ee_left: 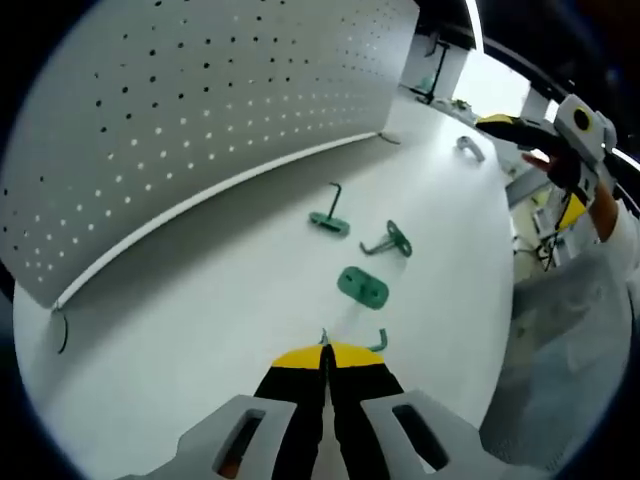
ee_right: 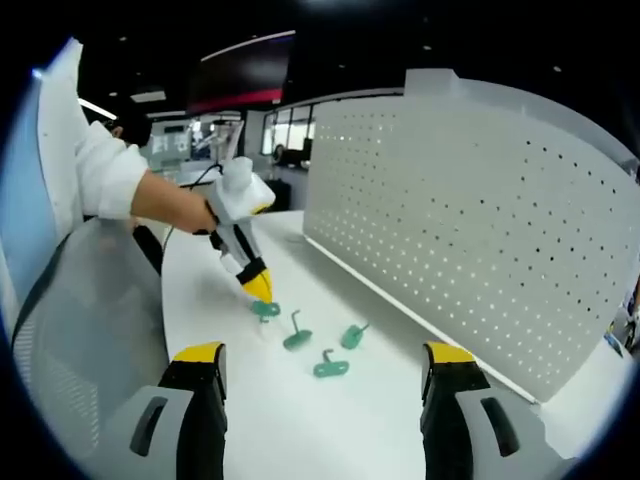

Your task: Insert the hook assembly into the mounting plate slot until the hook locks in place.

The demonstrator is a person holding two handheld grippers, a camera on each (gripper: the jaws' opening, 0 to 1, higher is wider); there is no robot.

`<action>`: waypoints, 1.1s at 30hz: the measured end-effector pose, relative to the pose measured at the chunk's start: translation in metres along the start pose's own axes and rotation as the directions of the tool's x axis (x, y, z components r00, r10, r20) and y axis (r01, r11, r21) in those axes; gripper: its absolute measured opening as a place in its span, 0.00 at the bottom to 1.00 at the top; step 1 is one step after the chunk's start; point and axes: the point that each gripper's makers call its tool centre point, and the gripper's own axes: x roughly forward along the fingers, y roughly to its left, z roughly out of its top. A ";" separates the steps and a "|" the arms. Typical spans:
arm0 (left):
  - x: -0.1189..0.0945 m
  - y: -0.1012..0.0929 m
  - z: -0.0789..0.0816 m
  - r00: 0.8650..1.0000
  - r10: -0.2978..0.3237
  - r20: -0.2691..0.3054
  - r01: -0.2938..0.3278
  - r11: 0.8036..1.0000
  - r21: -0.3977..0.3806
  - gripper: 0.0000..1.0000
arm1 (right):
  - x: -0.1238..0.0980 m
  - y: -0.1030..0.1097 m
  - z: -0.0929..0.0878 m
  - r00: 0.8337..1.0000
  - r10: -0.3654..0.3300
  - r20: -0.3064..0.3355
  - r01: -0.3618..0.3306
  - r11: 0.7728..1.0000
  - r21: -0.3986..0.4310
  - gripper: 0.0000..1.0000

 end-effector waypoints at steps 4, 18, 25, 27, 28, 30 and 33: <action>0.001 -0.004 0.002 1.000 -0.013 0.011 0.013 1.000 0.014 0.02 | 0.001 0.001 0.001 1.000 0.001 0.002 -0.001 1.000 0.000 0.80; 0.007 -0.013 0.001 0.998 -0.068 -0.011 0.068 0.997 -0.027 0.03 | -0.002 -0.002 -0.006 1.000 -0.015 -0.012 0.015 1.000 -0.002 0.79; 0.004 -0.023 0.005 0.997 -0.075 0.005 0.075 0.996 -0.037 0.01 | -0.001 -0.002 -0.006 1.000 -0.015 -0.009 0.015 1.000 0.001 0.79; 0.003 -0.020 0.003 0.999 -0.032 -0.011 0.032 0.999 0.027 0.01 | -0.001 -0.002 -0.005 1.000 -0.013 -0.009 0.013 1.000 0.000 0.79; 0.002 -0.022 0.003 1.000 -0.026 -0.012 0.026 0.999 0.035 0.01 | -0.001 -0.002 -0.005 1.000 -0.012 -0.008 0.012 1.000 -0.001 0.79; 0.002 -0.018 0.005 1.000 0.008 -0.005 -0.007 0.997 0.074 0.01 | 0.000 -0.001 -0.004 1.000 -0.010 -0.007 0.010 1.000 -0.001 0.79; -0.003 -0.011 0.009 0.997 0.072 0.011 -0.073 0.989 0.130 0.01 | 0.001 0.001 -0.004 1.000 -0.005 -0.007 0.005 1.000 -0.002 0.79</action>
